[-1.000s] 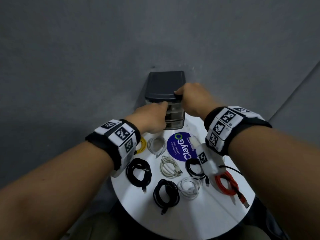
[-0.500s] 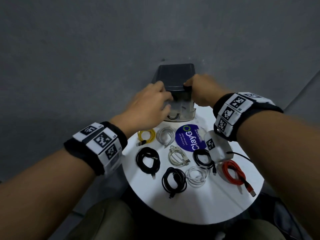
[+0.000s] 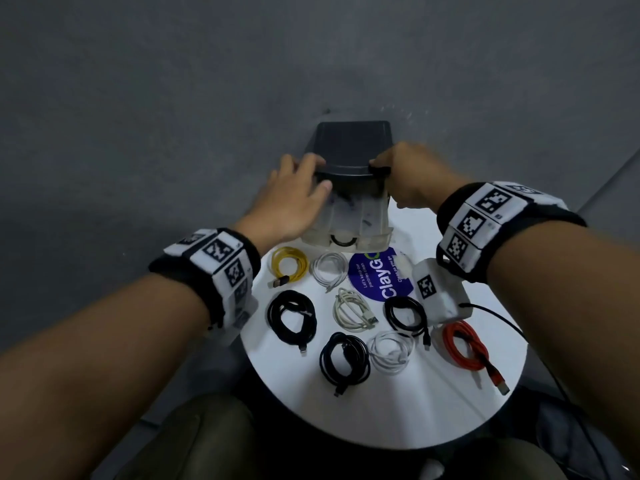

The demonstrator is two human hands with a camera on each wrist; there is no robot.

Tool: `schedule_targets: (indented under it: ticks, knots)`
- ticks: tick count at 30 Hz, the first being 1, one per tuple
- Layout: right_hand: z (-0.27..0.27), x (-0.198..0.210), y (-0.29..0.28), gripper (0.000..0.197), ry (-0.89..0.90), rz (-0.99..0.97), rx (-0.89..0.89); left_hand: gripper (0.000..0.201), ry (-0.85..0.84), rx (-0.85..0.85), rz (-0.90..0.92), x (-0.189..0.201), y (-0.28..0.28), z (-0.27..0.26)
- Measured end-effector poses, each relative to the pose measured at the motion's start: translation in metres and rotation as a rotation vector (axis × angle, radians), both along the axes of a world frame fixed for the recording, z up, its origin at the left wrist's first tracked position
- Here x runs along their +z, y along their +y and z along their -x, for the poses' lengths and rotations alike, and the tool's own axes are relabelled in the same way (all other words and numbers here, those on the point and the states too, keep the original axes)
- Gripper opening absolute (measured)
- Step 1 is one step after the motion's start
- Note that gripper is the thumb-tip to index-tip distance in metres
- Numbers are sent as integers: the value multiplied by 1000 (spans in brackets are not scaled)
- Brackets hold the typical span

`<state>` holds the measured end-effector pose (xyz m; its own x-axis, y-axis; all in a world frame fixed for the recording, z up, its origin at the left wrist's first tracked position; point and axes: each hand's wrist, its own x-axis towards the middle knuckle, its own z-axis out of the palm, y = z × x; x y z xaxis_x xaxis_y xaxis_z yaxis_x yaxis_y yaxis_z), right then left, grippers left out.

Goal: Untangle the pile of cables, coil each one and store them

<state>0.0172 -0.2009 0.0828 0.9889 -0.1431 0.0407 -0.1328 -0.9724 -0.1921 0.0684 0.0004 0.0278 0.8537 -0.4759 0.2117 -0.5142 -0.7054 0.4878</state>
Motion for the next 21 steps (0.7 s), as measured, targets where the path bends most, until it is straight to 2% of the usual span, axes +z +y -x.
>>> schedule_targets:
  ticks: [3,5,10,13,16,19,20,21]
  knots:
    - [0,-1,-4,55,10,-40,-12,50,162,77,29,-1,-13,-19]
    - [-1,-3,-6,57,9,-55,-10,51,203,86,31,-6,-16,-23]
    - [0,-7,-16,57,-22,-85,10,56,124,107,109,-20,-14,-22]
    - [4,-15,-15,60,-30,-53,46,58,103,119,92,-17,-16,-19]
    - [10,-15,-18,61,-23,-122,47,58,99,126,81,-15,-15,-17]
    - [21,-24,-37,51,-211,-260,-70,58,86,103,85,-12,-17,-15]
    - [27,-29,-44,42,-241,-283,-112,58,83,99,85,-10,-18,-14]
    - [35,-34,-50,31,-197,-303,-127,58,86,100,86,-9,-18,-13]
